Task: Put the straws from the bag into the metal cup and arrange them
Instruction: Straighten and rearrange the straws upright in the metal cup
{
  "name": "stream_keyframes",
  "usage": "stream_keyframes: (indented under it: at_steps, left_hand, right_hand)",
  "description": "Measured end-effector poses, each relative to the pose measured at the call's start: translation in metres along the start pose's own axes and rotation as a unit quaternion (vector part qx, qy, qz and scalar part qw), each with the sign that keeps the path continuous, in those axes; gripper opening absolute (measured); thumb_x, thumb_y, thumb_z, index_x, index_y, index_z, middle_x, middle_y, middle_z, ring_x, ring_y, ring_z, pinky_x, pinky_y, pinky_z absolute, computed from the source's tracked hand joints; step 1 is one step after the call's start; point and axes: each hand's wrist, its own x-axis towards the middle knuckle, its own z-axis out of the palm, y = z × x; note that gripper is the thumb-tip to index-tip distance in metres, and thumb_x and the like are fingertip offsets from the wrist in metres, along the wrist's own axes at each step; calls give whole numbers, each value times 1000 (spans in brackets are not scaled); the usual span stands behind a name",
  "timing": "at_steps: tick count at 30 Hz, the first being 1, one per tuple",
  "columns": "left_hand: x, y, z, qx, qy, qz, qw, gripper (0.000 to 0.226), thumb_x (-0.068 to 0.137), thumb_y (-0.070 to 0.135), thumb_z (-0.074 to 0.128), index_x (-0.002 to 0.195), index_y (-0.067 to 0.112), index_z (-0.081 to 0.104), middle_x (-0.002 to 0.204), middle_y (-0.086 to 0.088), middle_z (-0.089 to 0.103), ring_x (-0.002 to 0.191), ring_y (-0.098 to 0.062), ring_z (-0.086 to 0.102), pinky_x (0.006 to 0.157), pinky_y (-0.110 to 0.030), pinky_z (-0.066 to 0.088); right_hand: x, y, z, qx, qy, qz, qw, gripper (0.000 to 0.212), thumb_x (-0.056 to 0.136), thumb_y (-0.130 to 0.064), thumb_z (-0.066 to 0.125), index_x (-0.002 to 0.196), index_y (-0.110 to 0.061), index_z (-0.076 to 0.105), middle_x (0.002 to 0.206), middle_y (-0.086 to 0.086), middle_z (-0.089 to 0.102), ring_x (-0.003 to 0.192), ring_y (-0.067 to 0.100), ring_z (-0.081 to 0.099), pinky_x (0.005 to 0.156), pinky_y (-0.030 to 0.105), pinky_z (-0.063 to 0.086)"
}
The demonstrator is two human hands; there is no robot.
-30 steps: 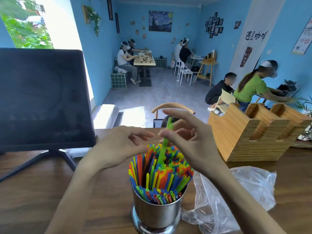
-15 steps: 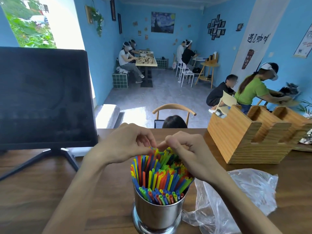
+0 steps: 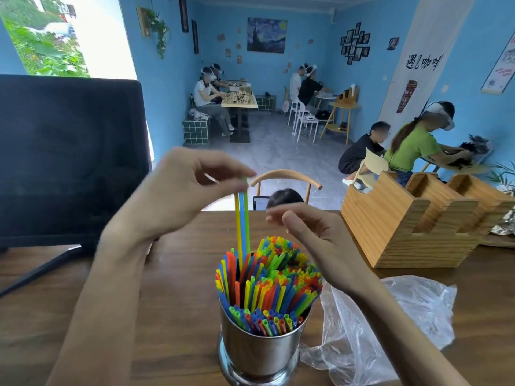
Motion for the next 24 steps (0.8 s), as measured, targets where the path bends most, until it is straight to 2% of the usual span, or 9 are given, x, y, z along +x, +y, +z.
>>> stream_keyframes:
  at_steps: [2, 5, 8, 10, 12, 16, 20, 22, 24]
  left_hand:
    - [8, 10, -10, -45, 83, 41, 995, 18, 84, 18, 77, 98, 30, 77, 85, 17, 78, 76, -2, 71, 76, -13, 53]
    - [15, 16, -15, -96, 170, 86, 977, 17, 88, 10, 76, 98, 24, 75, 83, 18, 77, 72, -8, 71, 74, -20, 56]
    - [15, 8, -9, -106, 217, 83, 967, 17, 90, 10, 75, 99, 25, 76, 87, 15, 78, 77, -13, 74, 76, -25, 58]
    - [9, -2, -7, -119, 249, 63, 959, 15, 90, 14, 75, 98, 27, 77, 89, 12, 79, 82, -16, 75, 78, -28, 59]
    - [1, -12, -5, -150, 274, 35, 949, 15, 87, 18, 78, 94, 31, 79, 88, 9, 79, 82, -16, 75, 79, -28, 59]
    - [-18, -25, 6, -202, 255, -29, 945, 12, 73, 24, 78, 85, 28, 80, 79, 6, 78, 70, -11, 73, 73, -19, 57]
    - [-35, -31, 26, -205, 215, -98, 950, 16, 67, 20, 78, 82, 20, 80, 72, -1, 77, 63, -12, 69, 57, -14, 53]
    - [-45, -34, 37, -215, 196, -113, 950, 15, 65, 20, 80, 78, 25, 82, 75, -4, 78, 65, -14, 71, 64, -19, 58]
    - [-56, -35, 47, -200, 175, -123, 956, 16, 64, 22, 81, 78, 27, 82, 79, -3, 79, 71, -16, 73, 70, -23, 60]
  right_hand:
    - [4, -1, 0, 12, -9, 2, 1000, 40, 96, -52, 58, 132, -36, 62, 127, -16, 68, 125, 6, 61, 104, 33, 50]
    - [10, -7, 1, 88, -54, 26, 994, 47, 97, -37, 64, 142, -29, 54, 133, -13, 67, 128, 1, 58, 101, 18, 48]
    - [12, -8, 3, 81, -39, 15, 996, 32, 97, -28, 58, 127, -19, 65, 105, -1, 78, 103, 10, 72, 86, 17, 52]
    - [11, -6, -2, 96, -9, 5, 995, 19, 97, -23, 58, 110, -19, 72, 87, 6, 77, 76, 14, 71, 69, 20, 51]
    - [9, -5, -9, 155, 26, 31, 987, 14, 91, -23, 65, 97, -16, 76, 81, 7, 76, 65, 15, 68, 59, 23, 50]
    - [12, -5, -21, 301, 109, 97, 942, 22, 66, -34, 77, 77, -16, 82, 82, 12, 78, 67, 17, 74, 56, 19, 53]
    - [21, -13, -26, 369, 153, 100, 911, 15, 63, -33, 77, 67, -19, 80, 66, 1, 72, 63, 11, 72, 57, 16, 55]
    - [26, -18, -25, 403, 172, 93, 894, 14, 66, -32, 76, 69, -20, 81, 67, -3, 69, 63, 10, 68, 60, 16, 55]
    - [30, -23, -23, 407, 176, 80, 893, 16, 66, -35, 75, 72, -21, 81, 79, -6, 73, 70, 11, 68, 66, 19, 57]
